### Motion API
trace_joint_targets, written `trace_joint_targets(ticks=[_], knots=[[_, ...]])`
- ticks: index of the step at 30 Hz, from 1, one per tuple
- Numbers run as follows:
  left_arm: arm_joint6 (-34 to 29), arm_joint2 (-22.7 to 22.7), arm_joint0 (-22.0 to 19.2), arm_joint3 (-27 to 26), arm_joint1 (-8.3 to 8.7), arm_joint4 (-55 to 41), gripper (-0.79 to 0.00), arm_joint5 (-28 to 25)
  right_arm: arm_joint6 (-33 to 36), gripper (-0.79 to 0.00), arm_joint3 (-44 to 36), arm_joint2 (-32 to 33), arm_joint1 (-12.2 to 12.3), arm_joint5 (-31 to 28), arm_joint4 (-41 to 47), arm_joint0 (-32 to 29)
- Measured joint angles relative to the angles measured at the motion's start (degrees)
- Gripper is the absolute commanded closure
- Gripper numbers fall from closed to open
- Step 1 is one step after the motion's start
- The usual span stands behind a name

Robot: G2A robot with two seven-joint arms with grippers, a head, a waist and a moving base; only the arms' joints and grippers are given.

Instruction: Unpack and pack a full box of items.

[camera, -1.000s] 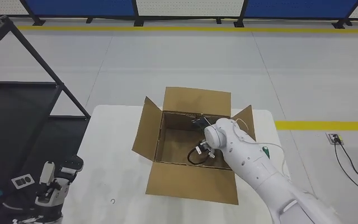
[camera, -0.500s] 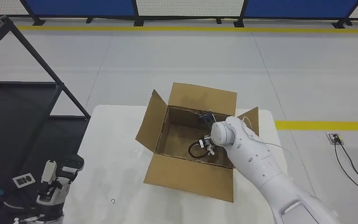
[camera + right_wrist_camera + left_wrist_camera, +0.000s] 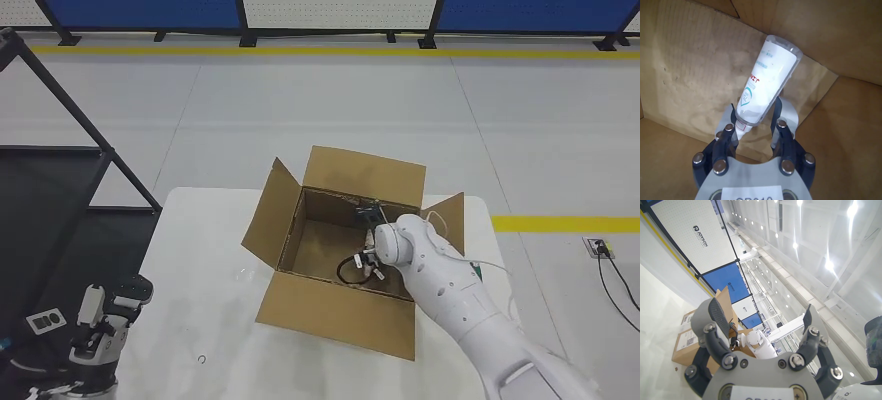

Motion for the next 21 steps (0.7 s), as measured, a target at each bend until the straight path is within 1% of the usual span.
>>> trace_joint_targets(ticks=[3,6,8,11,12,13,14,16,21], knots=[[0.14,0.05,0.03,0.0,-0.01,0.05,-0.785,-0.05,0.5,-0.376,0.03,-0.33,-0.17,-2.23,-0.58,0.14],[0.29,0.14,0.08,-0.02,-0.02,0.13,-0.785,-0.1,0.24,-0.369,-0.61,-0.57,-0.12,-7.78,-1.08,0.12],[0.42,0.23,0.12,-0.06,-0.04,0.31,-0.785,-0.15,0.2,-0.382,-0.91,-0.37,0.07,-11.08,-1.33,0.08],[0.5,0.41,0.17,-0.16,-0.05,0.39,-0.785,-0.29,0.52,-0.388,-1.8,-0.12,0.35,-14.86,-1.73,-0.17],[0.5,0.44,0.19,-0.17,-0.06,0.43,-0.785,-0.33,0.62,-0.483,-2.01,0.06,0.44,-15.76,-1.71,-0.26],[0.5,0.46,0.21,-0.19,-0.06,0.46,-0.785,-0.35,0.71,-0.754,-2.12,0.26,0.55,-16.17,-1.8,-0.32],[0.52,0.49,0.23,-0.23,-0.06,0.49,-0.785,-0.35,0.83,-0.785,-2.3,0.49,0.66,-16.23,-2.0,-0.41],[0.6,0.55,0.29,-0.32,-0.07,0.54,-0.785,-0.41,1.05,-0.785,-2.54,0.83,0.73,-15.61,-2.13,-0.57],[0.76,0.56,0.63,-0.46,-0.1,0.62,-0.785,-0.7,0.41,-0.785,-2.44,2.34,0.6,-11.0,-0.92,-0.89]])
